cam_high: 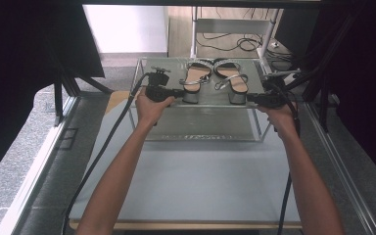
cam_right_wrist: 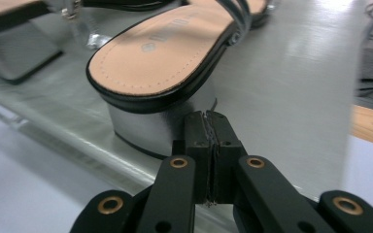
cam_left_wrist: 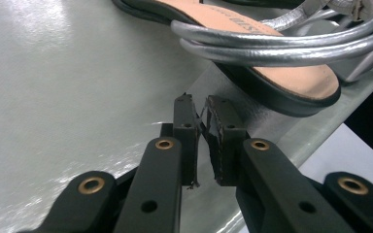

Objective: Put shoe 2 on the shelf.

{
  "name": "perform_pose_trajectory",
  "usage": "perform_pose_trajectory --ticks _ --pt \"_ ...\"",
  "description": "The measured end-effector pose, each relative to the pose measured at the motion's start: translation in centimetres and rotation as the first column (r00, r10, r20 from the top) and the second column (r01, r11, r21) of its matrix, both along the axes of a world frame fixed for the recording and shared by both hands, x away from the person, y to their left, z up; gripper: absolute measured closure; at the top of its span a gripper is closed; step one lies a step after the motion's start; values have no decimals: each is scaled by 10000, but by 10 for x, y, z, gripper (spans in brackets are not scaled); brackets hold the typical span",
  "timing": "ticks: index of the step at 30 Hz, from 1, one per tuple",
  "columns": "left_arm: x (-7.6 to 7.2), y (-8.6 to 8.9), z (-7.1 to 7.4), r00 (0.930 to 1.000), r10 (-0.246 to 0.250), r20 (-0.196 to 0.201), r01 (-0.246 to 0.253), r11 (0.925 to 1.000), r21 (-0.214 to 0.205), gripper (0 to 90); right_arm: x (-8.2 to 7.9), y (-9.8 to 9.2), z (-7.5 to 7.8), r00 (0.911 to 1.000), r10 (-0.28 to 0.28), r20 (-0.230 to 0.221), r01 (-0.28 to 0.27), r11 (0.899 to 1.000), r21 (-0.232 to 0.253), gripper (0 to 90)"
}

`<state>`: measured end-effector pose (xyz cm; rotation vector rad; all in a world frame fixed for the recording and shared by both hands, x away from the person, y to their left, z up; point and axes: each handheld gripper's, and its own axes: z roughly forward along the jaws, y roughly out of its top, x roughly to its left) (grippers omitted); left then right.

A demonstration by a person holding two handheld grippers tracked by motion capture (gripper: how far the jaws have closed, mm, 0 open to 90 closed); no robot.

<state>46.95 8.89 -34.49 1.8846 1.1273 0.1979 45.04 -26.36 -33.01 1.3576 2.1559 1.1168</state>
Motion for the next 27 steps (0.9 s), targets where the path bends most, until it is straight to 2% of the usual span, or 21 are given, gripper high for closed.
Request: perform_pose_trajectory --ticks 2,10,13,22,25,27 --pt "0 -3 0 10000 -70 -47 69 10000 -53 826 0 6 0 9998 207 -27 -206 9996 209 880" --pt "0 -16 0 9994 -312 -143 310 9994 -124 830 -1 28 -2 9981 624 -13 -624 9978 213 887" --pt "-1 -23 0 9993 -360 -68 359 9993 -138 832 -1 37 -2 9972 747 53 -748 9971 154 891" --pt "-2 -30 -1 9993 -387 -14 386 9992 -68 823 0 42 -4 9967 801 108 -804 9963 295 886" --pt "-3 -28 0 9995 -299 128 299 9996 3 755 -1 41 -6 9967 805 92 -807 9964 243 833" --pt "-6 -23 1 9991 -262 338 266 9996 -103 698 -4 38 -7 9973 686 262 -694 9971 305 822"
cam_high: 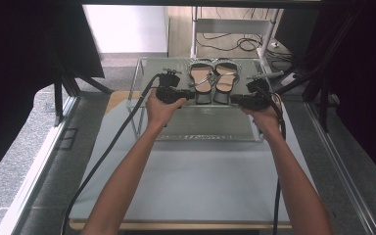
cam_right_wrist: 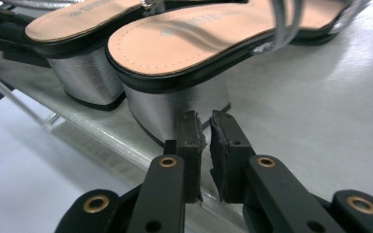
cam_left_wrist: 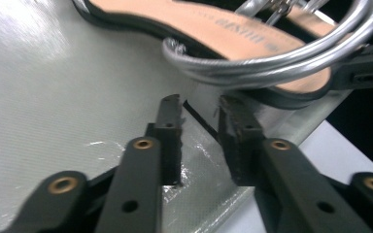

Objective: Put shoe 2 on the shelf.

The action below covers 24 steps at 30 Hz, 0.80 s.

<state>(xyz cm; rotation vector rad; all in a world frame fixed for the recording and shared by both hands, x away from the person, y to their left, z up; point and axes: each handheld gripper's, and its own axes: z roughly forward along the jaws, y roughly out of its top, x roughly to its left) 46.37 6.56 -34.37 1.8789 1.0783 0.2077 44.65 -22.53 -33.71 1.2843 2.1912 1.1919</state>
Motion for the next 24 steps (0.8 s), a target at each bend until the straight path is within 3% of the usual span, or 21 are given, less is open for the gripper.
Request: perform_pose_trajectory --ticks 4,11,17,23,24 --pt "-13 13 5 9996 -156 215 157 9999 -40 668 -11 -7 -1 9997 45 221 -49 9998 182 793" --pt "-55 43 6 9952 -682 706 711 9967 -385 615 -44 -24 1 9949 417 917 -453 9983 376 677" --pt "-94 66 -10 9906 -1037 889 1087 9926 -536 557 -81 -33 -11 9853 861 1474 -924 9951 363 568" --pt "-125 82 -35 9877 -1288 886 1331 9901 -444 509 -115 -46 -35 9790 1168 1674 -1285 9898 613 512" --pt "-129 84 -39 9873 -1283 935 1335 9897 -510 508 -123 -50 -44 9791 1130 1690 -1237 9908 542 498"
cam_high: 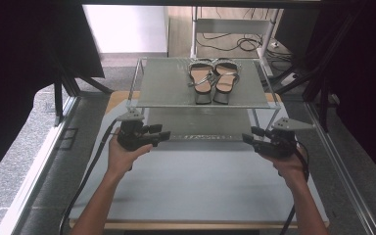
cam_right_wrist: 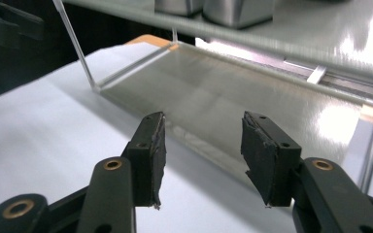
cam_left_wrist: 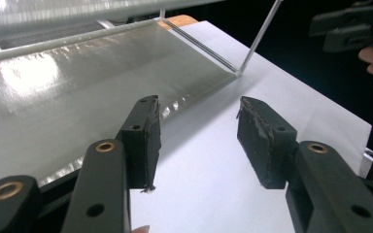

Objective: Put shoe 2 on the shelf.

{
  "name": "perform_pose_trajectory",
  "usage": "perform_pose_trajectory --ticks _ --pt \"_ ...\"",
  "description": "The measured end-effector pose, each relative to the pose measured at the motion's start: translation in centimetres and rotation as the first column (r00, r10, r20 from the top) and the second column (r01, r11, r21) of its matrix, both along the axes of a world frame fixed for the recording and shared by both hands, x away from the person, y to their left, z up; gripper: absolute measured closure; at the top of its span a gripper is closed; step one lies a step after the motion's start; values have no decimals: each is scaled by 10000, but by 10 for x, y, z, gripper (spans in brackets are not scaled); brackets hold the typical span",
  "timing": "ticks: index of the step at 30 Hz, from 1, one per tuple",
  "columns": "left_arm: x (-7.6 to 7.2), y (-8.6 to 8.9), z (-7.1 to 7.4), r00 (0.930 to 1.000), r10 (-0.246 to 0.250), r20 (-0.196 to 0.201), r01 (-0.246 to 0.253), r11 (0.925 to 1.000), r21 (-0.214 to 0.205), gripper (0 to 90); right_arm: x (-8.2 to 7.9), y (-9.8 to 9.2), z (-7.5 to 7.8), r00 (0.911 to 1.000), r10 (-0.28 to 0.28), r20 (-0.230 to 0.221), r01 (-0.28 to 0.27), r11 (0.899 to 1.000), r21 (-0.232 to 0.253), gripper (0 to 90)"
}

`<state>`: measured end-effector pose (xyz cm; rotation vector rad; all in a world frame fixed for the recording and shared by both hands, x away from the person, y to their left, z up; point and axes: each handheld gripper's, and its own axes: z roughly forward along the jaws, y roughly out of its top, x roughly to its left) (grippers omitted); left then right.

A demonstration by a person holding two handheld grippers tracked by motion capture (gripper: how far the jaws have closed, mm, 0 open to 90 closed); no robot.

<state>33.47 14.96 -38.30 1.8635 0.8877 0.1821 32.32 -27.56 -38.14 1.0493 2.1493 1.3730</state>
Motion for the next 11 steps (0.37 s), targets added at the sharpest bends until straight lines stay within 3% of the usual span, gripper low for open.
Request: perform_pose_trajectory --ticks 6,11 --pt "-16 9 -12 9999 -133 10 133 9999 -42 481 -10 -4 -20 9998 89 -170 -92 9998 -159 487" --pt "-21 13 -14 10000 -65 -50 65 10000 49 439 -12 -7 -20 9995 156 -260 -154 9998 93 451"
